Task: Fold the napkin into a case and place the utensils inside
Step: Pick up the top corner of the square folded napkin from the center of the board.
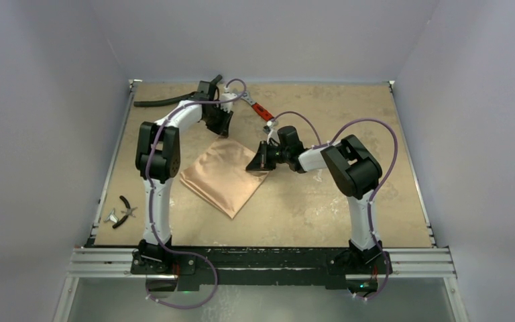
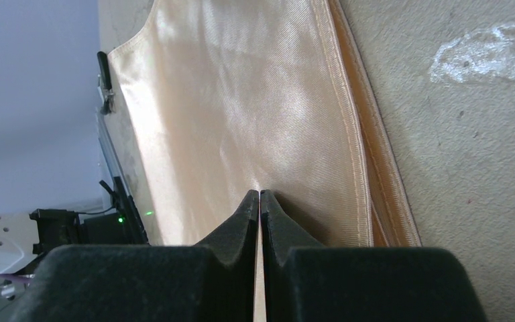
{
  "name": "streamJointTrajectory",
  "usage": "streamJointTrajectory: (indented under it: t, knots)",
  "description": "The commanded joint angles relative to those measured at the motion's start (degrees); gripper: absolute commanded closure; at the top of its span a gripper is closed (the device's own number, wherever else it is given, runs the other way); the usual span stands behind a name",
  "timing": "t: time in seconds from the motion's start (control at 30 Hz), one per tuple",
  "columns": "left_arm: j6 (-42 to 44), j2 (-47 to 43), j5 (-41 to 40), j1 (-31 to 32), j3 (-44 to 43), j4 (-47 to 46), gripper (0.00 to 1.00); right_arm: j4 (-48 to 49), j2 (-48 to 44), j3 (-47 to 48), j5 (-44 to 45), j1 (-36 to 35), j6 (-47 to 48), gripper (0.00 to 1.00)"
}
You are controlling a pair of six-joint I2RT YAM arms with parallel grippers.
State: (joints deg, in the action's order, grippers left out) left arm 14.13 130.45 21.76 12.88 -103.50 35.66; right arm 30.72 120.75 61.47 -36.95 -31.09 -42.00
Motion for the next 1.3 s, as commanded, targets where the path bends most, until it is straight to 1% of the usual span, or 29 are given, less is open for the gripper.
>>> streamJointTrajectory:
  t: [0.0,0.1,0.2,0.23,0.47,0.7,0.83,0.93,1.03,1.13,1.27]
  knots:
    - [1.53,-4.42,0.8,0.3,2.05,0.48,0.8,-4.62,1.6,-0.61,1.28,-0.44,2.5,0.94]
    - [2.39,-5.24,0.89,0.3,3.13,0.76,0.77,-5.24,1.73,-0.2,1.81,-0.4,2.99,0.94]
    - [2.83,-5.59,1.4,0.3,3.65,1.08,0.71,-6.2,1.77,0.46,2.52,-0.37,3.85,0.94]
    - [2.83,-5.71,1.58,0.3,3.75,1.01,0.7,-6.53,1.85,0.67,2.74,-0.37,4.12,0.94]
    - [1.35,-8.1,3.73,0.15,3.57,-0.16,0.69,-7.95,2.1,0.8,3.72,-0.4,5.7,0.95]
    - [2.3,-10.1,7.82,0.23,5.28,2.11,0.69,-7.78,2.47,0.92,3.99,-0.38,5.61,0.95]
    - [2.94,-9.09,4.66,0.17,7.32,1.61,0.69,-7.65,2.48,0.97,3.91,-0.37,5.63,0.95]
    - [1.93,-8.01,0.38,0.04,7.84,-0.72,0.65,-7.44,2.34,0.69,3.91,-0.37,5.7,0.95]
    - [1.46,-6.58,-1.75,0.06,6.91,-1.02,0.63,-7.26,2.14,0.43,3.9,-0.37,5.62,0.95]
    - [1.14,-6.8,-2.6,0.04,8.22,-2.99,0.63,-7.17,2.03,0.26,3.9,-0.37,5.48,0.95]
    - [1.63,-6.8,-0.59,0.16,9.3,-2.28,0.65,-7.1,2.12,0.31,3.7,-0.37,5.35,0.96]
